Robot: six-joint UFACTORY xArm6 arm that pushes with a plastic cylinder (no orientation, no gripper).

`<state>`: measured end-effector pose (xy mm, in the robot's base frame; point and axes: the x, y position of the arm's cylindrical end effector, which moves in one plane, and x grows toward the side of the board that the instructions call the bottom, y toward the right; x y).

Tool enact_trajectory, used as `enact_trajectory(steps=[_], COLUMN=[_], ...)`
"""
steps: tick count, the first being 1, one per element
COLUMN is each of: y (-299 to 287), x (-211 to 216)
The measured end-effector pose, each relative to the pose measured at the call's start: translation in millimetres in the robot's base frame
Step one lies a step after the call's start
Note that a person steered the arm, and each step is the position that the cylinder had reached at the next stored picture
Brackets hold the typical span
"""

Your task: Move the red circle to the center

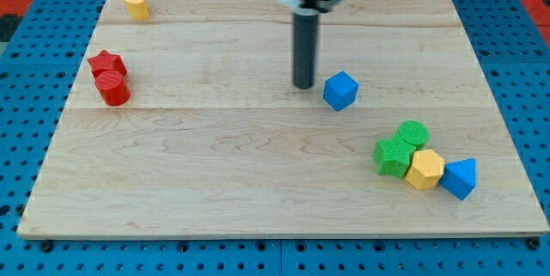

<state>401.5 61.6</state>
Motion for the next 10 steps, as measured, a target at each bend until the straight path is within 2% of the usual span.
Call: enact_trajectory(steps=[1, 2, 3, 4, 6, 7, 8, 10], y=[40.1, 67.2, 58.8, -14.1, -229.6, -317.8, -353.9, -292.4], x=[2.2, 23.9, 28.5, 1.2, -65.0, -80.7, -63.4, 1.0])
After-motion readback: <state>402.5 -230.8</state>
